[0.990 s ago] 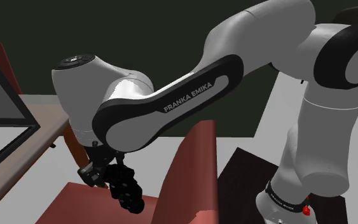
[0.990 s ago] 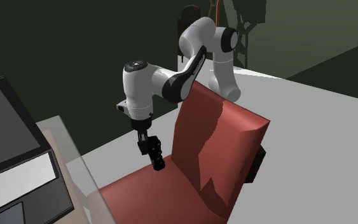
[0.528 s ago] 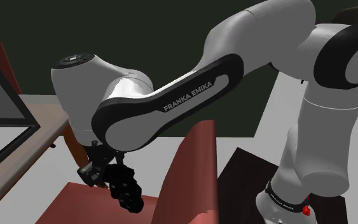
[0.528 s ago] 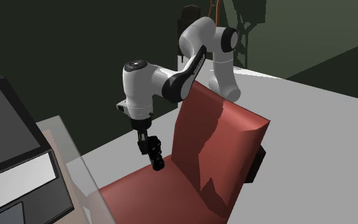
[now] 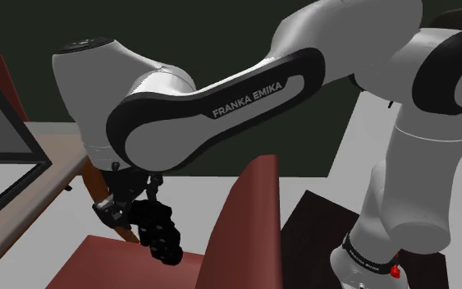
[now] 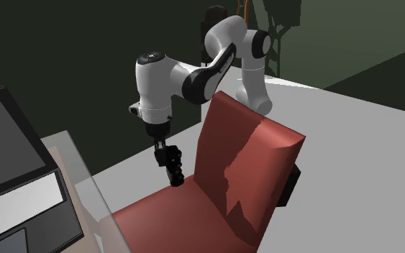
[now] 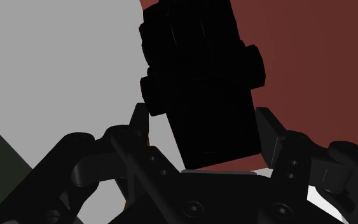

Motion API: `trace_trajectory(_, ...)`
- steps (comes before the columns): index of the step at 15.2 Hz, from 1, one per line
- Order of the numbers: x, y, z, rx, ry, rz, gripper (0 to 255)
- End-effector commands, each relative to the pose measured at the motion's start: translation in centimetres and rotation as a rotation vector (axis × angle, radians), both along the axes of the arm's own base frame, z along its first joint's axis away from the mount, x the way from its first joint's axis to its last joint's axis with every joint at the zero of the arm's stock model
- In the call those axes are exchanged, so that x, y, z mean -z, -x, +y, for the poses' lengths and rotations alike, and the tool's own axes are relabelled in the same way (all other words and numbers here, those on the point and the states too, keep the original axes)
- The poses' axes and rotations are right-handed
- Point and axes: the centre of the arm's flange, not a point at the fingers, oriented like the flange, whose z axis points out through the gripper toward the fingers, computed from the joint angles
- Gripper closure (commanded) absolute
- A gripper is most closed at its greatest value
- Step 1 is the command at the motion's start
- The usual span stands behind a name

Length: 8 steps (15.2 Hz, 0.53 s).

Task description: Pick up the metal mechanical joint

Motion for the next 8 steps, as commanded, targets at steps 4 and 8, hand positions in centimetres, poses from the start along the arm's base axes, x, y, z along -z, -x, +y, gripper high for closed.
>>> trace_trajectory(4, -2.6, 0.0, 0.1, 0.0, 0.0, 0.0, 255)
trace_trajectory(8, -3.8, 0.0, 0.0, 0.0, 0.0, 0.0, 255)
